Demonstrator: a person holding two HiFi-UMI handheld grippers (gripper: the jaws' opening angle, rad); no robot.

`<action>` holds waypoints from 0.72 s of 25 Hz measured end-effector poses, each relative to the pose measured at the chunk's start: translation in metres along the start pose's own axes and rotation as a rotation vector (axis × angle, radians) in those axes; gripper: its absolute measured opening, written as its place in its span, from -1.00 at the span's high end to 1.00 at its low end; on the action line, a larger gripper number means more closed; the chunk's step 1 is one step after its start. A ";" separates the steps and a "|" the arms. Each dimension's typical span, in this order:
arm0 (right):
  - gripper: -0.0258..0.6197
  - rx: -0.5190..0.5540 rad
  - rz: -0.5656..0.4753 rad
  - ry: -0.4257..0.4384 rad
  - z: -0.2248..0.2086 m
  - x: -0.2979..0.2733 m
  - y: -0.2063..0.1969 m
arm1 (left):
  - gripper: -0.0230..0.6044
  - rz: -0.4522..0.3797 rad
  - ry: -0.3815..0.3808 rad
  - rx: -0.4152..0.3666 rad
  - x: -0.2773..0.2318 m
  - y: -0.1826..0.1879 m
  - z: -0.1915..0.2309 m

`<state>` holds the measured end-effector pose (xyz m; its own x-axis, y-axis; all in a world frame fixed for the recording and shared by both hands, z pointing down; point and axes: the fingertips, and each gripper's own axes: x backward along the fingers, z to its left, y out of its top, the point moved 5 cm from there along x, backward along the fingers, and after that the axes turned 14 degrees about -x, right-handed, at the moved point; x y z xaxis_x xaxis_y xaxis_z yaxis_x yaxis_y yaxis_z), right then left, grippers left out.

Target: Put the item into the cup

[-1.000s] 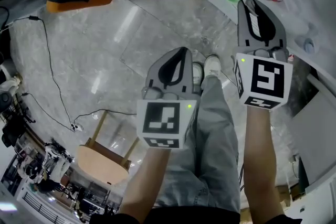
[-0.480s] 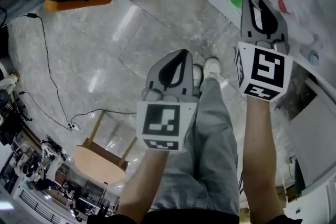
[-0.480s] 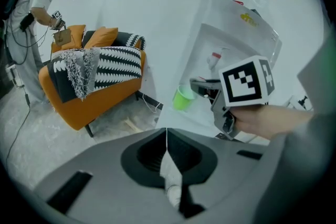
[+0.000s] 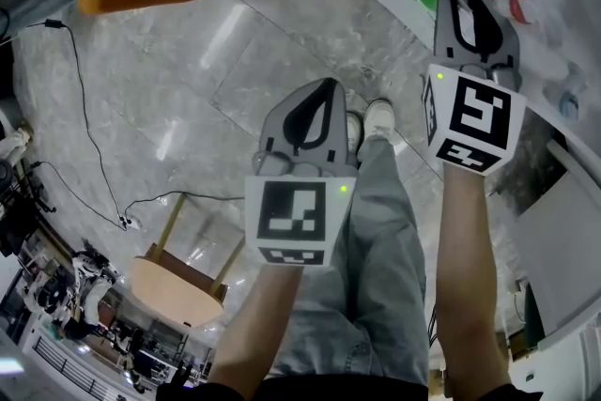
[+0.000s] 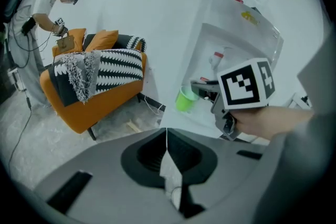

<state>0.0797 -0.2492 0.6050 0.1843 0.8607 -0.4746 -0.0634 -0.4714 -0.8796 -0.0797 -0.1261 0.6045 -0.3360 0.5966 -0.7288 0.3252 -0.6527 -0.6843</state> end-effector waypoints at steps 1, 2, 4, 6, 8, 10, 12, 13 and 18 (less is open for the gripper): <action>0.64 -0.002 0.000 -0.001 -0.001 0.000 -0.001 | 0.88 0.000 0.002 -0.006 0.000 0.000 0.000; 0.63 -0.003 0.000 -0.001 -0.002 0.000 -0.002 | 0.88 -0.001 0.003 -0.010 0.000 0.001 -0.001; 0.61 -0.004 -0.001 0.000 -0.003 0.000 -0.002 | 0.88 -0.002 0.000 -0.009 -0.001 0.000 -0.002; 0.60 -0.005 0.000 0.003 -0.002 -0.001 -0.002 | 0.88 0.001 -0.006 -0.005 -0.001 -0.001 -0.003; 0.60 -0.005 0.006 0.003 -0.001 -0.002 -0.003 | 0.88 0.005 -0.009 0.006 -0.002 -0.001 -0.004; 0.60 -0.005 0.012 0.003 -0.001 -0.003 -0.005 | 0.88 0.007 -0.015 0.005 -0.003 -0.002 -0.006; 0.60 -0.003 0.014 0.003 -0.001 -0.004 -0.006 | 0.88 0.006 -0.021 -0.004 -0.004 -0.002 -0.006; 0.60 -0.001 0.014 0.002 -0.001 -0.005 -0.006 | 0.88 0.006 -0.021 -0.005 -0.004 -0.003 -0.005; 0.62 -0.012 -0.010 -0.006 -0.003 0.001 -0.004 | 0.88 0.005 -0.018 -0.003 -0.003 -0.003 -0.005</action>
<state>0.0828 -0.2468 0.6079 0.1790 0.8664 -0.4661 -0.0496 -0.4652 -0.8838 -0.0749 -0.1238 0.6089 -0.3499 0.5852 -0.7315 0.3293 -0.6542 -0.6809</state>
